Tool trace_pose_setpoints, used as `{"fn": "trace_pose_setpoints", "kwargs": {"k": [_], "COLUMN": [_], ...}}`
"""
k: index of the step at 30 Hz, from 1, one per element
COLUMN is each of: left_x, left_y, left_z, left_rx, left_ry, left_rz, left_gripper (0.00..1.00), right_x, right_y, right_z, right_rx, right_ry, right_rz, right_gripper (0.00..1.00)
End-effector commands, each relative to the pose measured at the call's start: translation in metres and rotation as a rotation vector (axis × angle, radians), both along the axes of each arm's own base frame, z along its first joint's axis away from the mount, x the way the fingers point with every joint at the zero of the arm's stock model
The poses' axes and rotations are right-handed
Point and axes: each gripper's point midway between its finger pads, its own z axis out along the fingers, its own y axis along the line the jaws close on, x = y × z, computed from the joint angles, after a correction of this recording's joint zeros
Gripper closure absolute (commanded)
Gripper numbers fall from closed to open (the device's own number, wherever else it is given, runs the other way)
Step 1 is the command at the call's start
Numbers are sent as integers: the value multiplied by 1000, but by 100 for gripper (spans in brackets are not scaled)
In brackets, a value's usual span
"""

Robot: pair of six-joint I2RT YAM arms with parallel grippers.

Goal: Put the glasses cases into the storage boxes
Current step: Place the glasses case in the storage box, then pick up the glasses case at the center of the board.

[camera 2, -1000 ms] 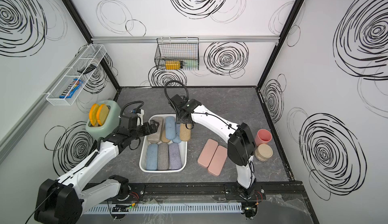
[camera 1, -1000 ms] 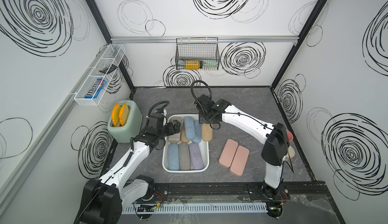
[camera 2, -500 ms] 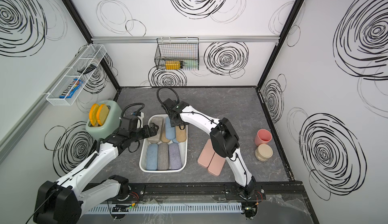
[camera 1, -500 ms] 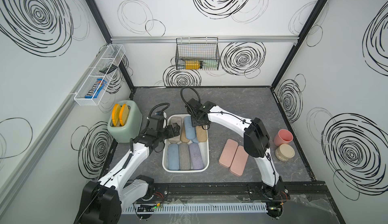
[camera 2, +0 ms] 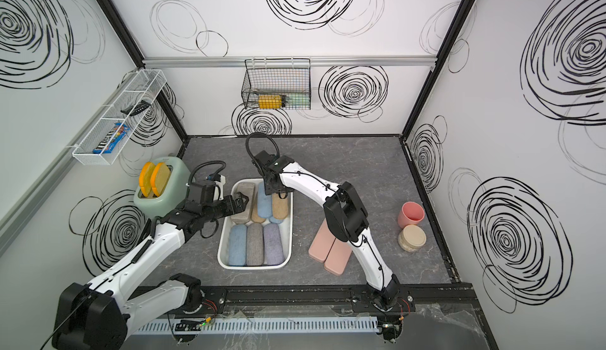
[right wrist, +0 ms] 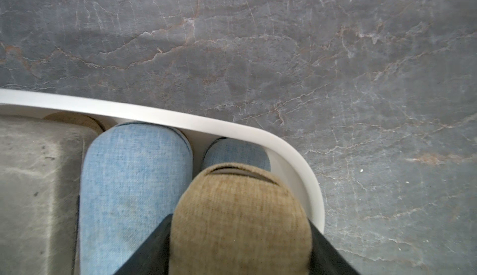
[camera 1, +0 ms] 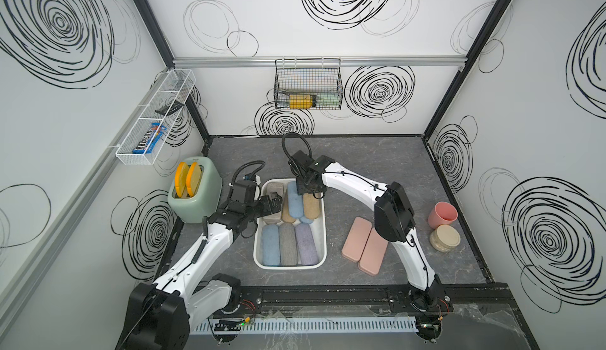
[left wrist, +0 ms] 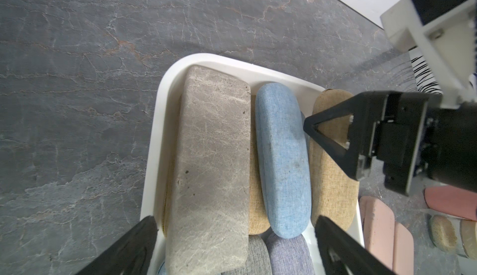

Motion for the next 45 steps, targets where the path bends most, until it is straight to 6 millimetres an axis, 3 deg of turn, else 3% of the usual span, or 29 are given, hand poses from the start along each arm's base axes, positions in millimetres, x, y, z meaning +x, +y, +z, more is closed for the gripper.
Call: {"fn": "trace_pose_setpoints", "kwargs": {"k": [1, 8, 11, 15, 17, 21, 27, 31, 37, 42, 45], "left_x": [4, 2, 3, -1, -5, -20, -55, -68, -81, -79, -80], "left_y": [0, -3, -7, -11, -25, -75, -174, -223, -279, -304, -316], "left_z": [9, 13, 17, 16, 24, 49, 71, 57, 24, -11, -29], "left_rx": [-6, 21, 16, 46, 56, 63, 88, 190, 270, 344, 367], "left_ry": [-51, -72, -88, -73, -72, -110, -142, -116, -78, -34, -9], "left_rz": [0, -6, -18, -17, -43, -143, -369, -484, -619, -674, -710], "left_gripper": [0, 1, 1, 2, 3, 2, 1, 1, 2, 2, 3], "right_x": [2, -8, -21, -45, -61, -95, -142, -160, -177, -180, -180], "right_y": [-4, -19, -31, -61, -85, -137, -217, -256, -318, -348, -355], "right_z": [31, 66, 90, 116, 123, 113, 79, 45, 27, 19, 19], "right_rx": [25, 35, 43, 78, 95, 109, 160, 197, 135, 180, 208], "right_ry": [-36, -69, -106, -145, -157, -148, -107, 2, 18, 34, 29], "right_rz": [-25, -44, -61, -107, -143, -235, -375, -426, -614, -708, -734], "right_gripper": [27, 17, 16, 16, 16, 17, 18, 16, 10, 10, 10]}}
